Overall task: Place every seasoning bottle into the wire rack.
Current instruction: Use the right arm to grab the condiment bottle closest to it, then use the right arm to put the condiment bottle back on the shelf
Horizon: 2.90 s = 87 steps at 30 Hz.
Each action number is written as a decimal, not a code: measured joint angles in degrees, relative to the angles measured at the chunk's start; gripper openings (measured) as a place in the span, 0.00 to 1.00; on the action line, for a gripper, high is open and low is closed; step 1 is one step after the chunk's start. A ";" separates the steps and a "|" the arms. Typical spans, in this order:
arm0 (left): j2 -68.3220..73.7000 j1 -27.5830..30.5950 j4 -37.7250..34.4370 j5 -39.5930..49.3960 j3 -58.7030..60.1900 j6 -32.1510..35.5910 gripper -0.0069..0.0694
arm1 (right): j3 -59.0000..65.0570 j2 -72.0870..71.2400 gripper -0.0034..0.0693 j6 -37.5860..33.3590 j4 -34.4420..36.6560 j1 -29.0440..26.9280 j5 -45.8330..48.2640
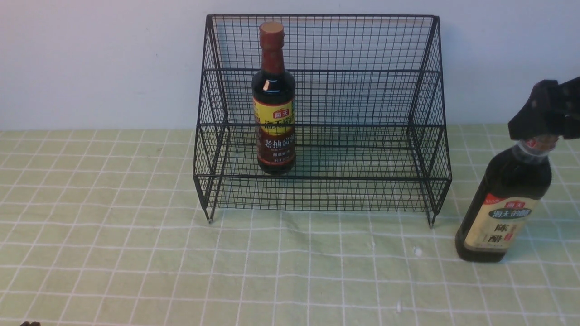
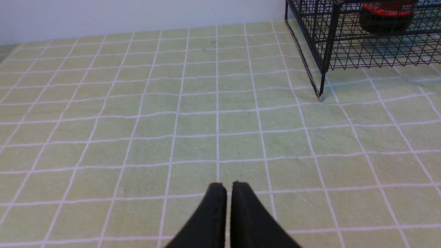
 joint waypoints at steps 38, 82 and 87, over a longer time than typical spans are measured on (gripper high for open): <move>0.00 0.00 -0.04 0.04 0.00 0.00 0.10 | -20.38 -10.14 0.49 -5.62 6.37 -0.10 11.14; 0.00 0.00 -0.04 0.11 0.00 0.00 0.10 | -35.36 26.09 0.49 8.99 -6.82 16.69 -6.82; 0.00 0.00 -0.04 0.14 0.00 0.00 0.10 | -35.99 26.33 0.49 8.99 -6.25 16.69 -6.45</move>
